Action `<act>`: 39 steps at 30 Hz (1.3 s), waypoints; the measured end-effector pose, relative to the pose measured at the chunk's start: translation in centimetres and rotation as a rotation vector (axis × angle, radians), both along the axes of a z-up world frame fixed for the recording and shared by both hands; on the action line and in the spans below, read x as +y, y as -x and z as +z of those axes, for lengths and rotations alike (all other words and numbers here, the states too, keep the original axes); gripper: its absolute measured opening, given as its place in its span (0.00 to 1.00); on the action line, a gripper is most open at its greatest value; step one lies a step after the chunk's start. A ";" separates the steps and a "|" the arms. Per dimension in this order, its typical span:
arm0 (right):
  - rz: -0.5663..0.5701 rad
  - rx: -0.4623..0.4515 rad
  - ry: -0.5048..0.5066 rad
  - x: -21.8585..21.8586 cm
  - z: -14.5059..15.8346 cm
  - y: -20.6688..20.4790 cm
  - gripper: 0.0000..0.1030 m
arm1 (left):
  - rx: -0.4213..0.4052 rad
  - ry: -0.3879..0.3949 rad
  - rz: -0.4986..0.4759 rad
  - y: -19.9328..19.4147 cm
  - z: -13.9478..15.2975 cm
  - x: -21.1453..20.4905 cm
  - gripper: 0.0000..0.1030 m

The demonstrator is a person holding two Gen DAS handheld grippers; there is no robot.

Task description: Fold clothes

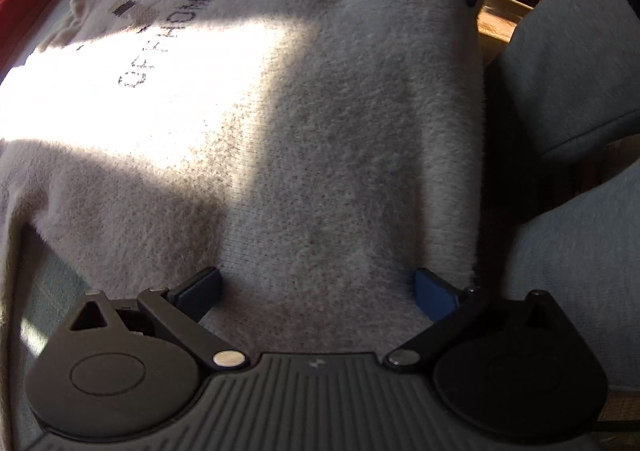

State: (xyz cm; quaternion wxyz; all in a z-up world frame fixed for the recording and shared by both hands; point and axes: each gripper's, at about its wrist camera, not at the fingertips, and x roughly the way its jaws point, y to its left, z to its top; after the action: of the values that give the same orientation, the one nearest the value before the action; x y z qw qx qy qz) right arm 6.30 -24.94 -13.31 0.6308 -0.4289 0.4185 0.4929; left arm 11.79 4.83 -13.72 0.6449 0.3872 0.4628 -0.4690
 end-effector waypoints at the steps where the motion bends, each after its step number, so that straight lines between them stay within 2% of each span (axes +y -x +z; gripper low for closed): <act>1: -0.020 0.011 0.027 -0.2 0.2 -0.1 1.00 | 0.007 -0.014 0.008 -0.1 0.2 0.0 0.98; 3: -0.070 0.007 0.044 -0.3 1.1 -0.6 1.00 | 0.010 -0.024 0.024 -0.6 1.0 -0.3 0.97; 7: -0.244 -0.026 -0.019 0.3 3.8 -3.8 1.00 | -0.002 -0.003 0.078 -2.7 3.2 -1.2 0.96; 10: -0.436 -0.063 -0.080 0.7 4.2 -8.1 1.00 | -0.028 0.052 0.193 -6.2 4.3 -2.6 0.96; 16: -0.671 -0.198 -0.206 1.4 3.5 -17.9 1.00 | -0.084 0.176 0.470 -15.7 3.9 -5.3 0.96; 21: -0.844 -0.169 -0.233 1.2 1.1 -24.3 1.00 | -0.123 0.241 0.713 -22.4 2.8 -6.5 0.96; 24: -0.976 -0.072 -0.269 0.5 -0.2 -25.8 1.00 | -0.140 0.219 0.857 -24.9 1.6 -6.2 0.96; 28: -1.080 -0.040 -0.287 0.2 -0.6 -26.1 1.00 | -0.092 0.180 0.998 -25.5 -0.3 -5.1 0.98; 32: -1.140 -0.029 -0.265 0.6 -0.7 -26.4 1.00 | -0.086 0.211 1.045 -24.9 -0.5 -4.4 1.00; 39: -1.157 -0.024 -0.239 0.9 -0.8 -26.8 1.00 | -0.065 0.221 1.075 -25.0 -0.6 -4.3 1.00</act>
State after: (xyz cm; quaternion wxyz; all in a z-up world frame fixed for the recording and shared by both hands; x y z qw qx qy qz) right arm 33.06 -24.00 -14.07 0.8459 -0.0625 0.5187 0.1077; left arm 36.83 0.51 -14.32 0.8445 0.0407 0.5232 -0.1071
